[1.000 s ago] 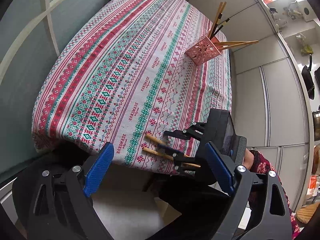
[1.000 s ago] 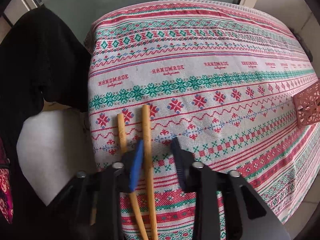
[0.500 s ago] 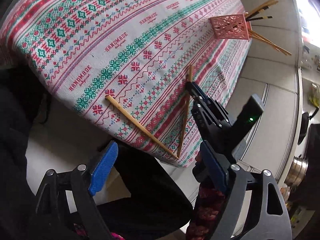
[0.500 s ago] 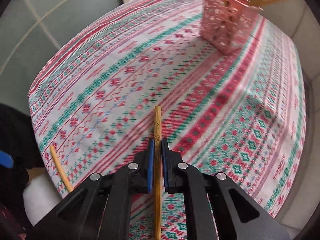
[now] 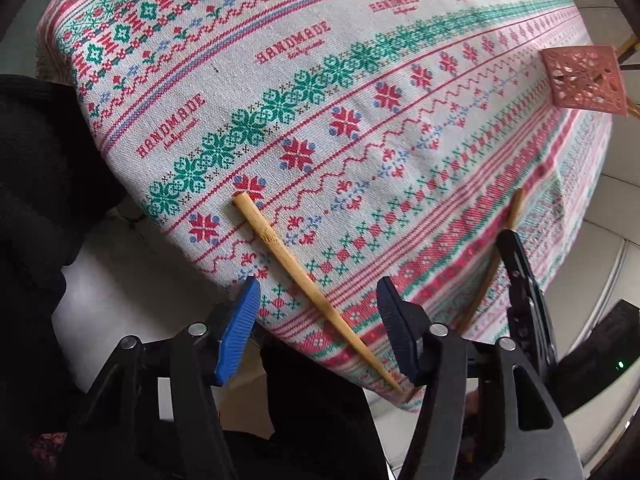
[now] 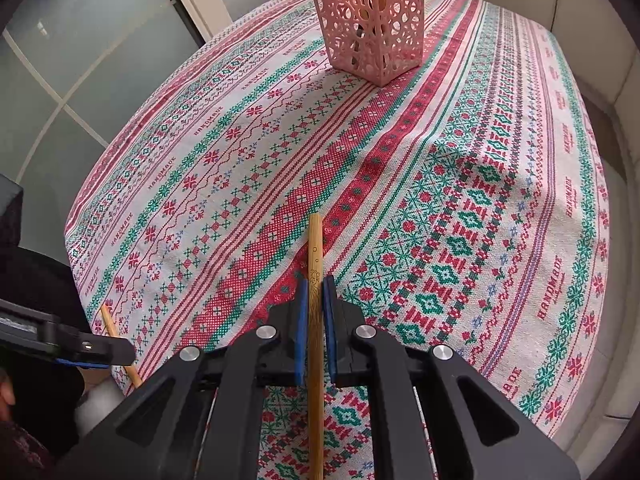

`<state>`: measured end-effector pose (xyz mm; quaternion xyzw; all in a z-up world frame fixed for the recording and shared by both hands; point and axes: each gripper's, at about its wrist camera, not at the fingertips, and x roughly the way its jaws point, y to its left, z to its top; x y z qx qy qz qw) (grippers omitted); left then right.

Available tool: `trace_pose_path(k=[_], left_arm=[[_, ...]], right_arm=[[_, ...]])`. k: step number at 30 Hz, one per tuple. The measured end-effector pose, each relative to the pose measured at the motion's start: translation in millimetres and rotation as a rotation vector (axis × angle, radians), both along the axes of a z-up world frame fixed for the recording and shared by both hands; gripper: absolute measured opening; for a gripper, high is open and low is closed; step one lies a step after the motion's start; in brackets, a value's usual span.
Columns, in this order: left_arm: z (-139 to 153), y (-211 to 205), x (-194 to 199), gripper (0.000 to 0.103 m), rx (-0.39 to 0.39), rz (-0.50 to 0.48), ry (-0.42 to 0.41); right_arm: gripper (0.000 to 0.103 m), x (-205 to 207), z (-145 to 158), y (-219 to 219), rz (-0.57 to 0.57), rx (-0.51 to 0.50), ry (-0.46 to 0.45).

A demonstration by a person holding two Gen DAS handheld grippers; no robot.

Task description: Organize utensils

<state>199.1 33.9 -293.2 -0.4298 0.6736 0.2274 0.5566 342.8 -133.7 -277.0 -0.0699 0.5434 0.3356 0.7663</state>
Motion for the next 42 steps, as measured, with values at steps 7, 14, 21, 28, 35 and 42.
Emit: trace_pose_path(k=[7,14,21,28,35,42], left_arm=[[17,-30,29,0.037,0.163,-0.207,-0.020],[31,-17,53,0.007,0.163,-0.407,-0.210],[67,16,67,0.006,0.218,-0.520,-0.393],[58,43,84,0.006,0.221,-0.634,-0.377],[56,34,92,0.006,0.210,-0.680,-0.499],[139,32,68,0.006,0.350,-0.770,-0.819]], right_arm=[[0.008,3,-2,4,0.004,0.007,0.008],[0.008,11,-4,13,-0.049,0.011,0.063],[0.008,16,-4,14,-0.138,-0.032,0.121],[0.008,21,-2,20,-0.251,-0.089,0.183],[0.008,23,0,32,-0.333,-0.105,0.167],[0.008,-13,39,9,-0.444,0.044,-0.084]])
